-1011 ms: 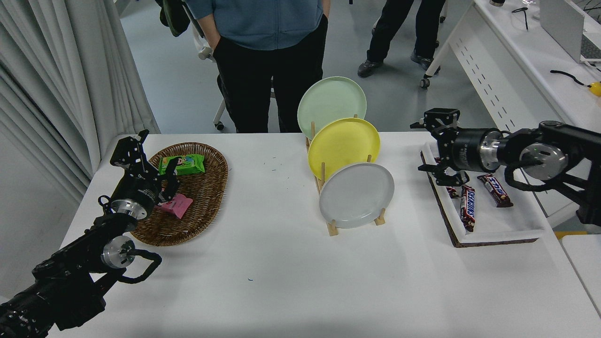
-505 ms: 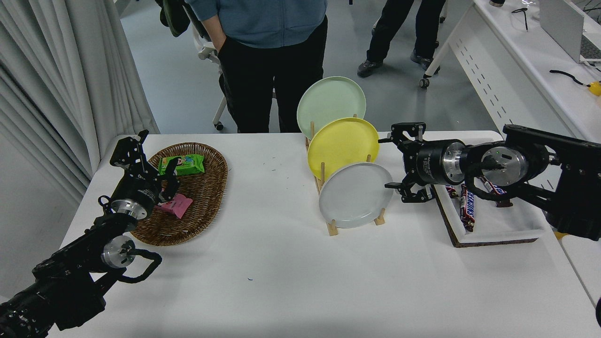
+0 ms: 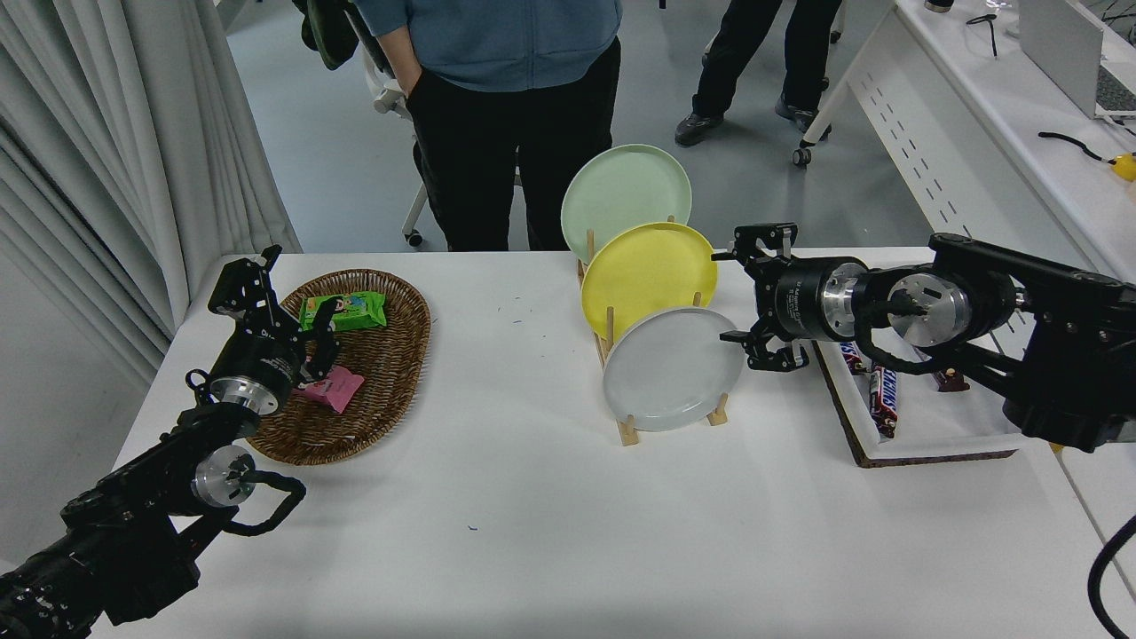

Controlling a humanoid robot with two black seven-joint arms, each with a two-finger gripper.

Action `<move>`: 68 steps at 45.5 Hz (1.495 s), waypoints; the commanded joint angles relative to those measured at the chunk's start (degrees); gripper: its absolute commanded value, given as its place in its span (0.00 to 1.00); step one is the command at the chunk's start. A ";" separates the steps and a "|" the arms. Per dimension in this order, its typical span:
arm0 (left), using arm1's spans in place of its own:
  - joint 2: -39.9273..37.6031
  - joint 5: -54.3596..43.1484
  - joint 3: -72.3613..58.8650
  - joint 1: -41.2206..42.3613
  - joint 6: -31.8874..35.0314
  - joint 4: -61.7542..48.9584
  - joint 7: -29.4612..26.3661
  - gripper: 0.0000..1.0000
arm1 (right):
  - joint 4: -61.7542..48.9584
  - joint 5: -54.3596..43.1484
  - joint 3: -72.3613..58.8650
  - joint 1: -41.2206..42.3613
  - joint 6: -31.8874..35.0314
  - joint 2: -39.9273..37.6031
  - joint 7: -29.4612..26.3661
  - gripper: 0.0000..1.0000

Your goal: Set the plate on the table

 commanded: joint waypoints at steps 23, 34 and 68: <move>0.00 0.02 0.00 0.00 0.00 0.00 0.00 1.00 | -4.30 0.61 3.88 -3.14 -3.42 6.79 -0.06 0.76; 0.00 0.02 0.00 0.00 0.00 0.00 0.00 1.00 | -4.82 0.43 5.47 -3.67 -4.40 7.06 -0.06 0.75; 0.00 0.02 0.00 0.00 0.00 0.00 0.00 1.00 | -5.00 0.78 6.00 -3.05 -4.83 7.15 -2.08 0.51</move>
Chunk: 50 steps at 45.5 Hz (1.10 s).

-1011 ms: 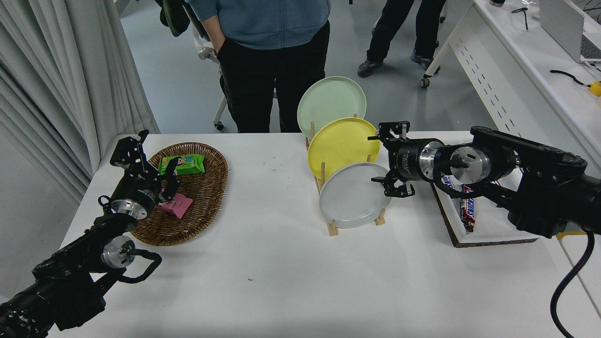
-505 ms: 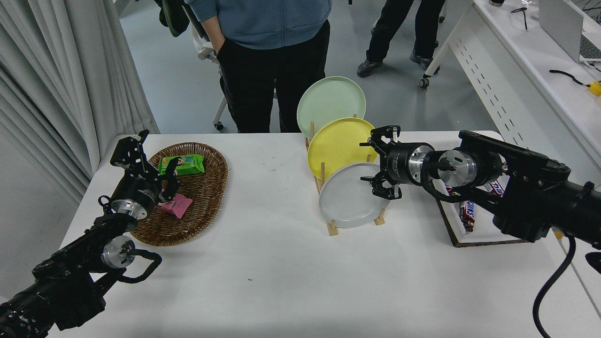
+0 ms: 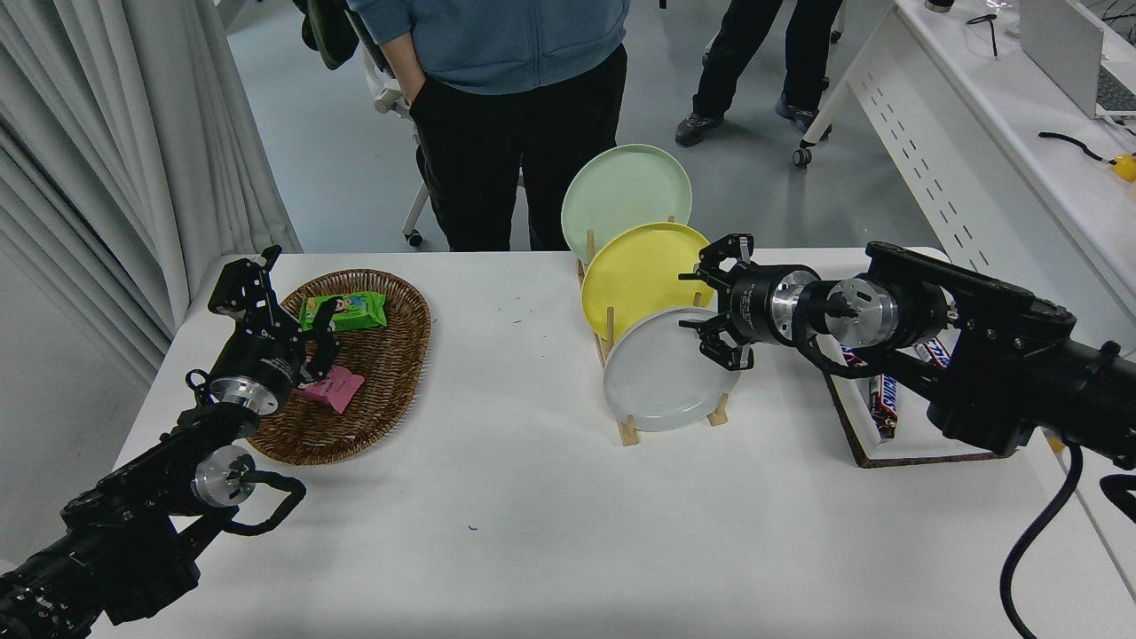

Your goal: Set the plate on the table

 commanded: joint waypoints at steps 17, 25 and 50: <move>0.00 0.00 0.00 0.00 0.00 0.01 -0.06 1.00 | 0.32 0.20 0.68 -0.05 -0.20 0.02 -3.05 0.36; 0.00 0.00 0.00 0.00 0.00 0.01 0.02 1.00 | 0.23 0.20 1.47 -0.14 -0.20 0.02 -3.05 0.36; 0.00 0.00 0.00 0.00 0.00 0.01 0.02 1.00 | 0.15 -0.15 2.00 -0.49 -0.37 0.02 -2.97 0.24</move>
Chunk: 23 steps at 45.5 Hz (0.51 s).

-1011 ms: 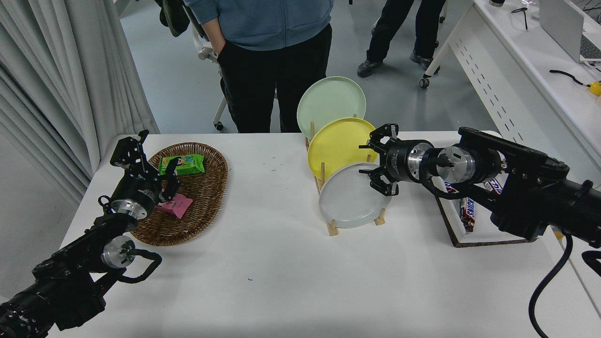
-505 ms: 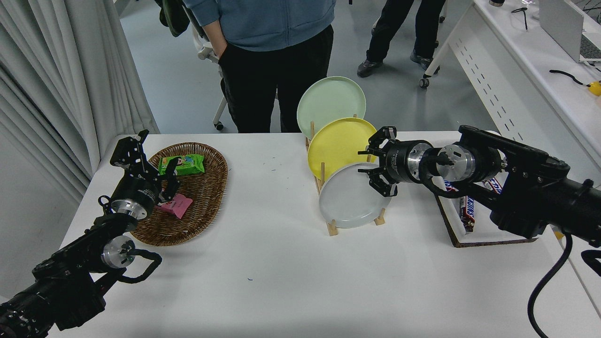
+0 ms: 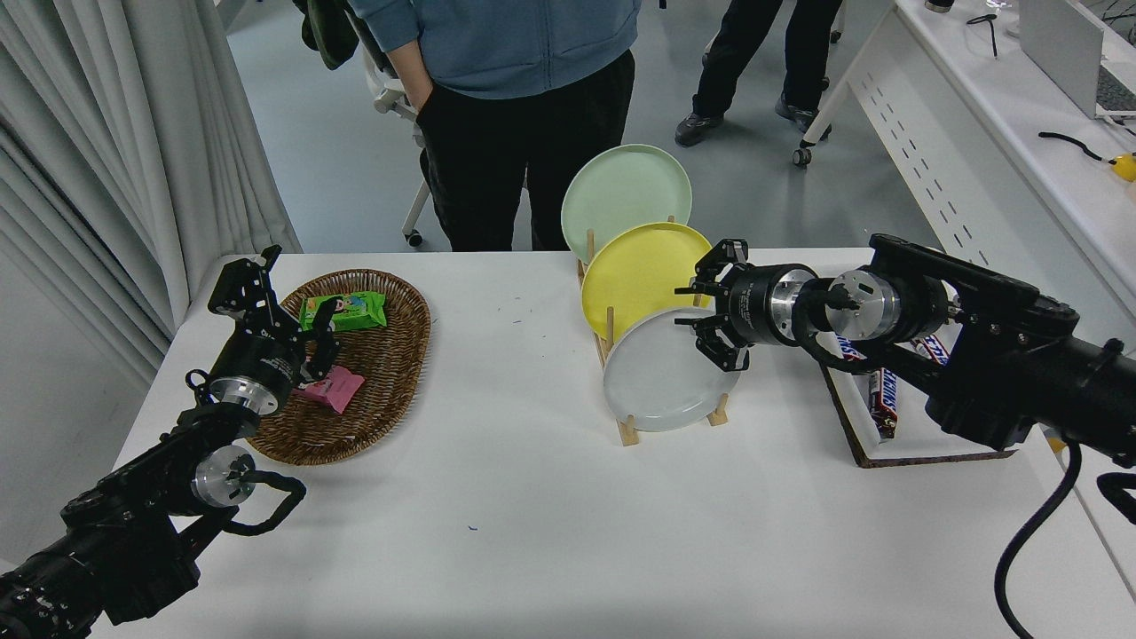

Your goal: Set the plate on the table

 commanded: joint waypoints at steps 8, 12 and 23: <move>0.00 -0.08 0.01 0.00 0.00 0.00 -0.03 1.00 | -0.17 -0.36 0.37 -0.18 -0.96 0.00 0.04 0.24; 0.00 0.00 0.01 0.00 0.00 0.00 -0.03 1.00 | -0.17 -0.62 0.81 -0.27 -1.31 0.09 0.04 0.24; 0.00 0.01 0.01 0.00 0.00 0.00 -0.03 1.00 | -0.17 -0.71 0.90 -0.27 -1.31 0.09 -0.05 0.18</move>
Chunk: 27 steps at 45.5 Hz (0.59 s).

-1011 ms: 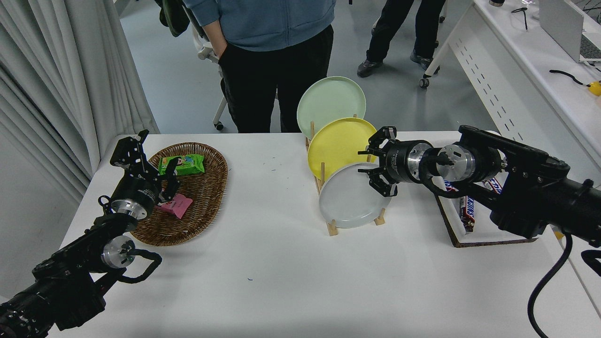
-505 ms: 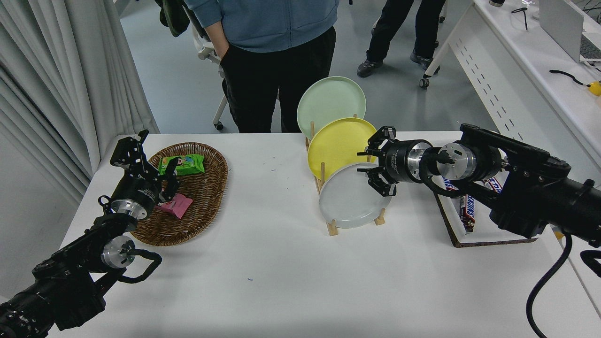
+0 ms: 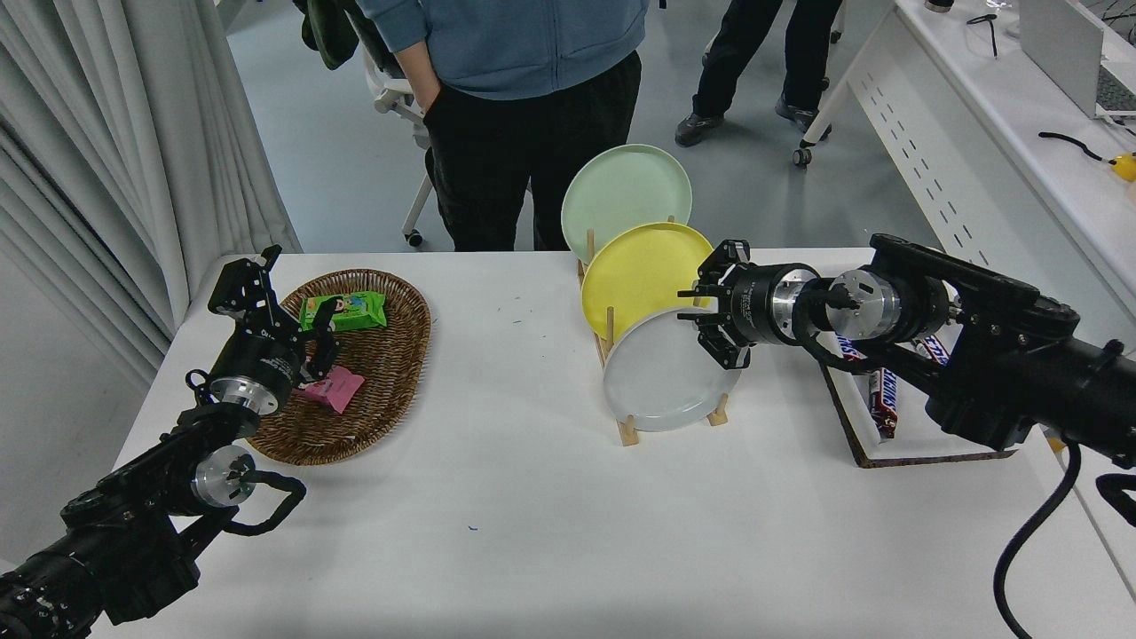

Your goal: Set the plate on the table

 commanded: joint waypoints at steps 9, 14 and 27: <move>0.00 0.02 0.01 0.00 0.00 0.01 0.01 1.00 | 0.07 -0.07 0.22 0.01 -0.23 0.05 -0.05 0.13; 0.00 0.02 0.01 0.00 0.00 0.01 0.01 1.00 | 0.16 0.11 0.22 0.01 -0.23 0.05 -0.05 0.12; 0.00 0.02 0.01 0.00 0.00 0.01 0.01 1.00 | 0.24 0.29 0.13 0.01 -0.05 0.05 -0.66 0.05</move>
